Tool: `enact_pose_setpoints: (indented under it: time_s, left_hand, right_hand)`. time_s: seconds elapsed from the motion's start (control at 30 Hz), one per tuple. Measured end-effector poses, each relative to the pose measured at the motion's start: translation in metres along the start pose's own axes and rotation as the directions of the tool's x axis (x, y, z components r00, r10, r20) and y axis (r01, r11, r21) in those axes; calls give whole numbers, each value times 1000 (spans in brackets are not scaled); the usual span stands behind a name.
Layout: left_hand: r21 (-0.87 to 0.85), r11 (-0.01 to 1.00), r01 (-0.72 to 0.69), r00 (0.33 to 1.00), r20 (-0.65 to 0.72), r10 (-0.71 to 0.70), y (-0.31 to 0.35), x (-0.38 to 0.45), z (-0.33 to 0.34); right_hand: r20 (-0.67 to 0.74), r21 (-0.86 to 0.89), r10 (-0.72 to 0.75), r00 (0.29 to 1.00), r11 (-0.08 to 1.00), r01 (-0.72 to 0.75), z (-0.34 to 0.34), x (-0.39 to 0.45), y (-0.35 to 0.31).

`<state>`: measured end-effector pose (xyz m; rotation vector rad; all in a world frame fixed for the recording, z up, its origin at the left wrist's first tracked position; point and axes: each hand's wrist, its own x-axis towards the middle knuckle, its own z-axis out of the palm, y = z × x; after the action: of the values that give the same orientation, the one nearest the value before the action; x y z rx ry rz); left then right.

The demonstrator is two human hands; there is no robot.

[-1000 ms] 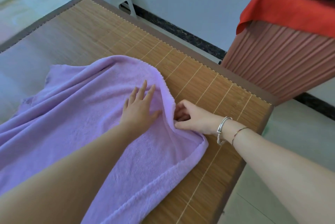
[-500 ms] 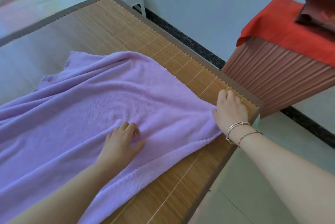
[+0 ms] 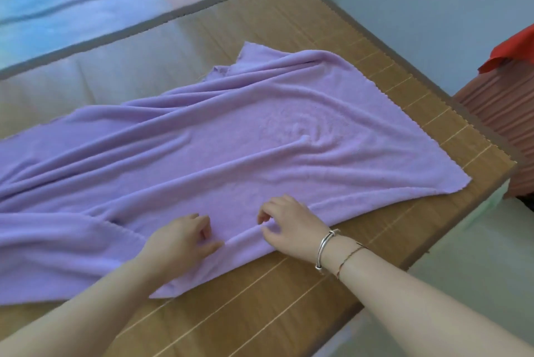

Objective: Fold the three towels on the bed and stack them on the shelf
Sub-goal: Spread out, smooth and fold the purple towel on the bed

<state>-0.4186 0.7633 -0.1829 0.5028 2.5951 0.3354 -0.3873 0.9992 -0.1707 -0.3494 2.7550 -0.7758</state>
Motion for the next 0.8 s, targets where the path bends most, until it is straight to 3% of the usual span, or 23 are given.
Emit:
enact_pose_setpoints:
  time_s: [0.2, 0.3, 0.4, 0.5, 0.63, 0.7, 0.73, 0.8]
  left_hand:
    - [2, 993, 118, 987, -113, -117, -112, -96, -2]
    - [72, 985, 156, 977, -157, -143, -152, -144, 1]
    - [66, 970, 234, 944, -253, -210, -181, -174, 7]
    - [-119, 942, 314, 887, -316, -336, -191, -182, 7]
    - [-291, 880, 376, 800, -377, -467, -202, -194, 9]
    - [-408, 833, 374, 748, -397, -531, -211, -204, 11]
    - [-480, 799, 362, 714, -409, -569, -218, -211, 11]
    - [-592, 736, 328, 645, -429, -632, -230, -223, 10]
  right_hand:
    - [189, -20, -101, 977, 994, 107, 73, 38, -115]
    - [286, -137, -116, 951, 977, 160, 105, 52, -163]
    - [266, -196, -75, 961, 972, 130, 128, 67, -194]
    - [249, 31, -2, 969, 1000, -6, 137, 83, -215]
    - [220, 375, 112, 969, 908, -189, 150, 125, -246]
    - [200, 406, 119, 972, 893, -193, 154, 139, -262]
    - [217, 408, 72, 974, 899, -157, 156, 139, -275]
    - [286, 409, -205, 936, 909, 75, 158, 128, -291]
